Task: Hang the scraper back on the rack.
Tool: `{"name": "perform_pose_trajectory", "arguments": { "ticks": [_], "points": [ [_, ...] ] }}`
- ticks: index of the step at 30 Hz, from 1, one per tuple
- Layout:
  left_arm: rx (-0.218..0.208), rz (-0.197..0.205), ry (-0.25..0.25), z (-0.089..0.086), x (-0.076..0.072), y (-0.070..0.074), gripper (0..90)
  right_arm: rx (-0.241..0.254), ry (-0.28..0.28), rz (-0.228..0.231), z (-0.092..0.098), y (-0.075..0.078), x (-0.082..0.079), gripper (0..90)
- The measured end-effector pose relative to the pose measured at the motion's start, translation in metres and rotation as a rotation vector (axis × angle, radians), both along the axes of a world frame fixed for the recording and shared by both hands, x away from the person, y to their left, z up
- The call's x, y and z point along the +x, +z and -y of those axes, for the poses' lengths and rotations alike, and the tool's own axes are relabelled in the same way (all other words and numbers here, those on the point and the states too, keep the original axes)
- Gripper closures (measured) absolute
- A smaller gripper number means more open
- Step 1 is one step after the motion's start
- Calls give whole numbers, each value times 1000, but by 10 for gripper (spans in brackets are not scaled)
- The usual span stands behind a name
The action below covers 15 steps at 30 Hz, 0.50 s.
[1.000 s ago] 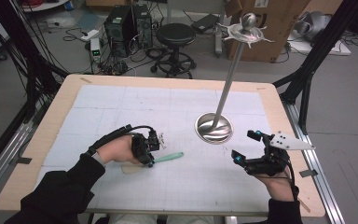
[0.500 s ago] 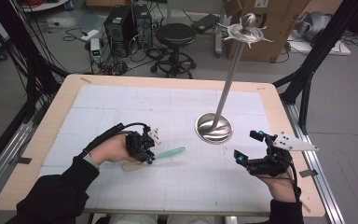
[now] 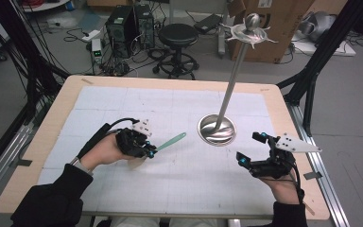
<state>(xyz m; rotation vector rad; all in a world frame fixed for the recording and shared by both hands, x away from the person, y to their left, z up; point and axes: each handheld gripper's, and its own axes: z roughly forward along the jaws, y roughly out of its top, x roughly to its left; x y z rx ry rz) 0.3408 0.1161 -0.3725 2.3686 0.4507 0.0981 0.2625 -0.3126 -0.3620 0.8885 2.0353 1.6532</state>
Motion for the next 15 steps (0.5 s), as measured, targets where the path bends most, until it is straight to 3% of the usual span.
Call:
{"name": "perform_pose_trajectory", "arguments": {
  "ticks": [5, 10, 15],
  "points": [
    [-82, 29, 30, -3, -2, 6, 803, 0, 2, 1, -1, 0, 1, 11],
    [-209, 58, 74, -4, -5, 11, 803, 4, 1, 1, -1, 1, 0, 11],
    [-274, 80, 100, -1, -6, 11, 803, 5, 3, 3, 0, 0, 1, 11]
  ]
}}
